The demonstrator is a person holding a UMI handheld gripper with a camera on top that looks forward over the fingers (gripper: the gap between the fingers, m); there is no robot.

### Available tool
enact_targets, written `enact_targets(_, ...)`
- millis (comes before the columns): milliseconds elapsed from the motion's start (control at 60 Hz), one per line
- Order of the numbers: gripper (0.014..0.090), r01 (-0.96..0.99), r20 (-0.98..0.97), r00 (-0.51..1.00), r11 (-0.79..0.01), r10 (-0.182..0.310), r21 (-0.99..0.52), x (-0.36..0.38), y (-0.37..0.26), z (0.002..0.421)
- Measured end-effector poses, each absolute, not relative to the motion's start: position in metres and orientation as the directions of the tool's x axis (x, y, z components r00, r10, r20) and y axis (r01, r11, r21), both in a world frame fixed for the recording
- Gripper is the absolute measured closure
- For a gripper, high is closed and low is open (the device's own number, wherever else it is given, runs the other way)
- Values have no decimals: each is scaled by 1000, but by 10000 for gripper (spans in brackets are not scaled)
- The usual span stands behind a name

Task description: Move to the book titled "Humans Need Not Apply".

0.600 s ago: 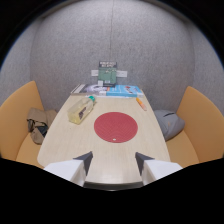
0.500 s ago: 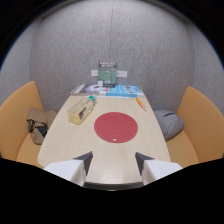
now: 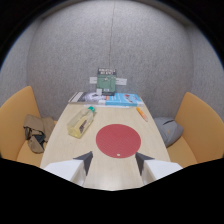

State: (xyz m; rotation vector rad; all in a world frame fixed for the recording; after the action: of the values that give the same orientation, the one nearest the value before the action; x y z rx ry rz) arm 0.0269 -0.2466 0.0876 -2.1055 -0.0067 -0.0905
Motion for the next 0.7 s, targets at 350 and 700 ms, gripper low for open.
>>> enact_targets(350, 167, 32, 72, 995, -454, -71, -890, 14, -166, 111)
enact_targets(700, 170, 43, 71, 996, -401, -55, -915, 19, -25, 136)
